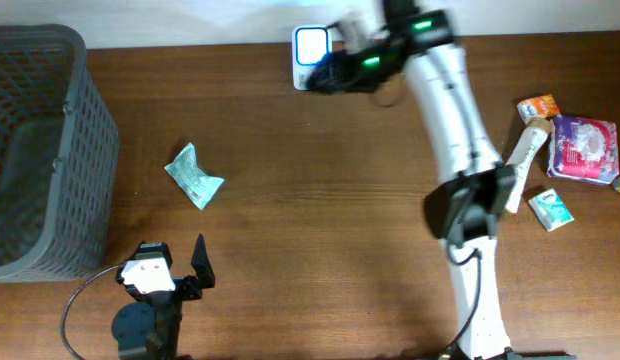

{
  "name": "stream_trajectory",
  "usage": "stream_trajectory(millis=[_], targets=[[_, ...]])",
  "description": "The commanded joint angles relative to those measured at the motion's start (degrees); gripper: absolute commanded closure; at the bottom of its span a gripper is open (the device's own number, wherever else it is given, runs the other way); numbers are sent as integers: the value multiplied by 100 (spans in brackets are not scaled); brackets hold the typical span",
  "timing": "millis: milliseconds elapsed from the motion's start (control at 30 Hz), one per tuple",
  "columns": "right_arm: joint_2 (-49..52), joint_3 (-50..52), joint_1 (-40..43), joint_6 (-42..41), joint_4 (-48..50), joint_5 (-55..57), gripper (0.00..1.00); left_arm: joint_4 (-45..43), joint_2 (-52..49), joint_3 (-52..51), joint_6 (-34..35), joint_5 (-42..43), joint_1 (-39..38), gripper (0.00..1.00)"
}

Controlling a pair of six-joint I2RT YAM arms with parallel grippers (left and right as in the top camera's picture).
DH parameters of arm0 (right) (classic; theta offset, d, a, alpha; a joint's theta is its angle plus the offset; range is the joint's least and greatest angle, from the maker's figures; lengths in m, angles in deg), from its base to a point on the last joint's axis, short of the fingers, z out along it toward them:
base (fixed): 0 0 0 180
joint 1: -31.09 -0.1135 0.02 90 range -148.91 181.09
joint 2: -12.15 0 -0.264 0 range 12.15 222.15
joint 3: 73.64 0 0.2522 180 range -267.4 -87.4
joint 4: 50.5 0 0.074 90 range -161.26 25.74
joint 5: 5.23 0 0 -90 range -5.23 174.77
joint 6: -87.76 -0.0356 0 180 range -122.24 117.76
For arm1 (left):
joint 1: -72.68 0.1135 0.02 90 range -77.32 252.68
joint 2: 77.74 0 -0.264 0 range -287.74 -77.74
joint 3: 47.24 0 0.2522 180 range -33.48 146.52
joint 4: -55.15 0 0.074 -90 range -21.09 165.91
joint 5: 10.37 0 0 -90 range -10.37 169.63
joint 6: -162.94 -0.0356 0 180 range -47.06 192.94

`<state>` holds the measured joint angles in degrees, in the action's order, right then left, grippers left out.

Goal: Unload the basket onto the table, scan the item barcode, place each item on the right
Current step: 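Move the right gripper left over the light-green wipes pack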

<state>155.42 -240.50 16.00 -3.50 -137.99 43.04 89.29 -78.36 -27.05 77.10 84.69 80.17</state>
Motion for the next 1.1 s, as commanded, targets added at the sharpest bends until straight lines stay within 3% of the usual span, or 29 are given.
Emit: stream_trajectory(millis=[0, 167, 433, 500, 567, 800, 833, 867, 933, 1033, 1067], targets=[[219, 177, -811, -74, 525, -103, 5, 33, 22, -11, 52, -39, 20, 1], [435, 544, -1482, -710, 1491, 385, 1, 33, 22, -11, 52, -39, 20, 1], [566, 1421, -2188, -809, 2588, 46, 0, 33, 22, -11, 52, -39, 20, 1], [584, 1674, -2330, -1025, 2889, 70, 4, 33, 22, -11, 52, -39, 20, 1], [608, 1891, -2424, -1412, 3152, 151, 14, 33, 22, -11, 52, -39, 20, 1], [634, 2339, -2697, -1576, 3519, 175, 18, 33, 22, -11, 52, -39, 20, 1], [634, 2352, -2728, -1576, 3550, 214, 21, 33, 22, -11, 52, -39, 20, 1], [634, 2352, -2750, -1578, 3567, 334, 32, 33, 22, -11, 52, -39, 20, 1], [634, 2352, -2765, -1578, 3554, 616, 64, 33, 22, -11, 52, -39, 20, 1], [634, 2352, -2684, -1585, 3499, 647, 96, 33, 22, -11, 52, -39, 20, 1], [632, 2352, -2645, -1631, 3447, 658, 96, 33, 22, -11, 52, -39, 20, 1]])
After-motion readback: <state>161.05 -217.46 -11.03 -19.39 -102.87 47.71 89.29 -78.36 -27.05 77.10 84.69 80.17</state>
